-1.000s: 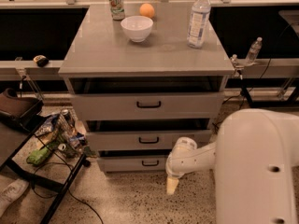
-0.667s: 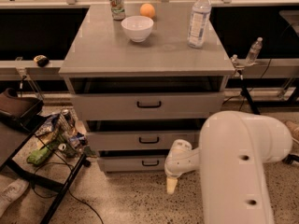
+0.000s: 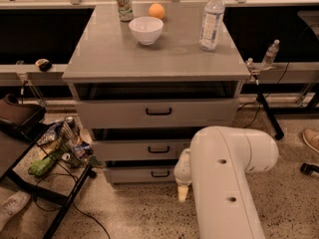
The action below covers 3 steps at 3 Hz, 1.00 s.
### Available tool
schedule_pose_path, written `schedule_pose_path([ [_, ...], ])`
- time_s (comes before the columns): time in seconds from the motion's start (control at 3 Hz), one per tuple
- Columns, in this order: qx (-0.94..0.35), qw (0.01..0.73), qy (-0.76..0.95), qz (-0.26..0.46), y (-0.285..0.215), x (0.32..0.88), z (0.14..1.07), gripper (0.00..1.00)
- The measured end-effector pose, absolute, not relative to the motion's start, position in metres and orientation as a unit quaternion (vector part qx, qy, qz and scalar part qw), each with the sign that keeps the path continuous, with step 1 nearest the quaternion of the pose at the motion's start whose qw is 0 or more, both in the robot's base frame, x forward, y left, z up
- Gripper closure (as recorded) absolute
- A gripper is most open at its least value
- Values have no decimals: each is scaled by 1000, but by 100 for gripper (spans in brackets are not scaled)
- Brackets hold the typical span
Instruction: Open bottom drawer
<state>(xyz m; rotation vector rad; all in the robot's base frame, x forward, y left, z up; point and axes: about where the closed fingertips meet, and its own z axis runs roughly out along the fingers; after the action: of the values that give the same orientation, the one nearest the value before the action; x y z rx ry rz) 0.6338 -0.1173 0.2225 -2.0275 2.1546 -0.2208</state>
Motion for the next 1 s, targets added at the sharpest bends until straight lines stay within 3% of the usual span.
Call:
schedule_pose_path([
  [0.33,-682,62,724,-79,-126,656,200,0],
  [0.67,-676,31,733,-73,-132,673,184,15],
  [1.0,-658,4,750,-59,-145,676,174,39],
])
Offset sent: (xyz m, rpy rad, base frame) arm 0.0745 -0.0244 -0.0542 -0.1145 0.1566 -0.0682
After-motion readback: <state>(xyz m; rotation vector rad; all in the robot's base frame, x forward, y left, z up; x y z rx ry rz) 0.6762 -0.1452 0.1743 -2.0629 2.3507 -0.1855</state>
